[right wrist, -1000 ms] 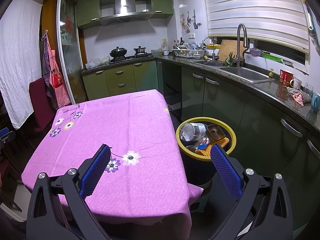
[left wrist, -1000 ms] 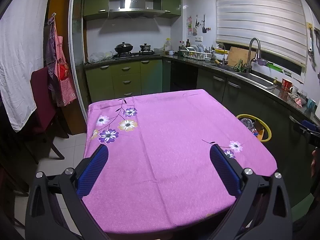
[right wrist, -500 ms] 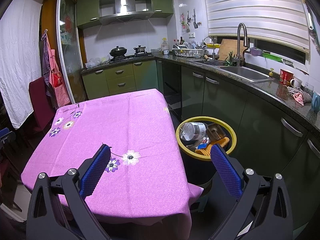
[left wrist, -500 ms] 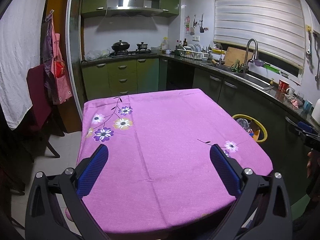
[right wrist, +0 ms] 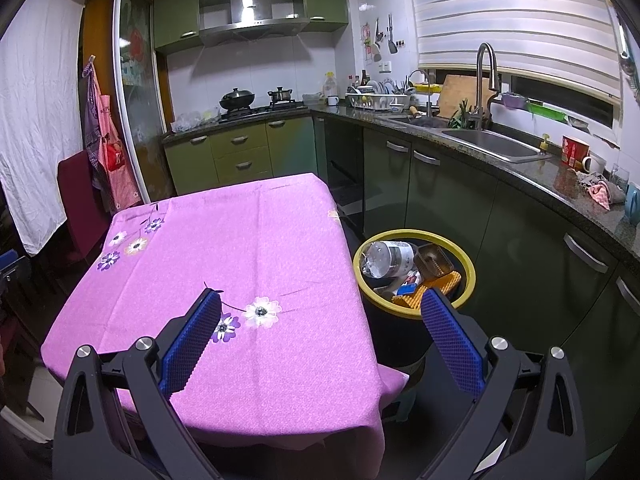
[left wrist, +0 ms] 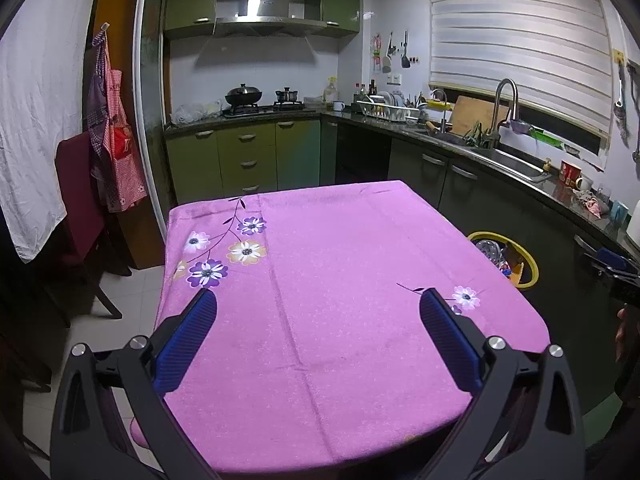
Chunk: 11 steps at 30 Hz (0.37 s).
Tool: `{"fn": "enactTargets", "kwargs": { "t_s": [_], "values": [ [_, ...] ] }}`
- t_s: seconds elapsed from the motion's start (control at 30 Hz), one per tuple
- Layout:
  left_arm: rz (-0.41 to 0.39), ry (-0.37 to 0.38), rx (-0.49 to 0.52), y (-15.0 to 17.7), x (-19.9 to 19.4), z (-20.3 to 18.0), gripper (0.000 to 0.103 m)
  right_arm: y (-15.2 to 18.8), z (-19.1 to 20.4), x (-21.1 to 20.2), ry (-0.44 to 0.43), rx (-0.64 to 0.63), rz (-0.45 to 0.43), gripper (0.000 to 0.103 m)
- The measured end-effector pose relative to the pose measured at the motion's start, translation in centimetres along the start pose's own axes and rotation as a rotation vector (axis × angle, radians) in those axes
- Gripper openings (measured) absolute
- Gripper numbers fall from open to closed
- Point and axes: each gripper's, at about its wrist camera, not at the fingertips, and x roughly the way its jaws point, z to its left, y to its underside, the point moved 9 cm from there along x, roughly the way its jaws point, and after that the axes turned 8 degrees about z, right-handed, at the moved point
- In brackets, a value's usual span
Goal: Collect trash
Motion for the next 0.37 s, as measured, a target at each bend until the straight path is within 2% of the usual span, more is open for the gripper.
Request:
{"fn": "enactTargets", "kwargs": {
  "t_s": [0.17,0.37],
  "values": [
    [0.045,0.0,-0.018,-0.1,1.3,0.4,0.097,-0.3,-0.1,0.4,0.003,-0.004,0.009,0.099],
    [0.079,-0.011,-0.079,-0.8,3.9,2.6,0.097,-1.0,-0.2,2.0,0.008,-0.024,0.035,0.098]
  ]
}}
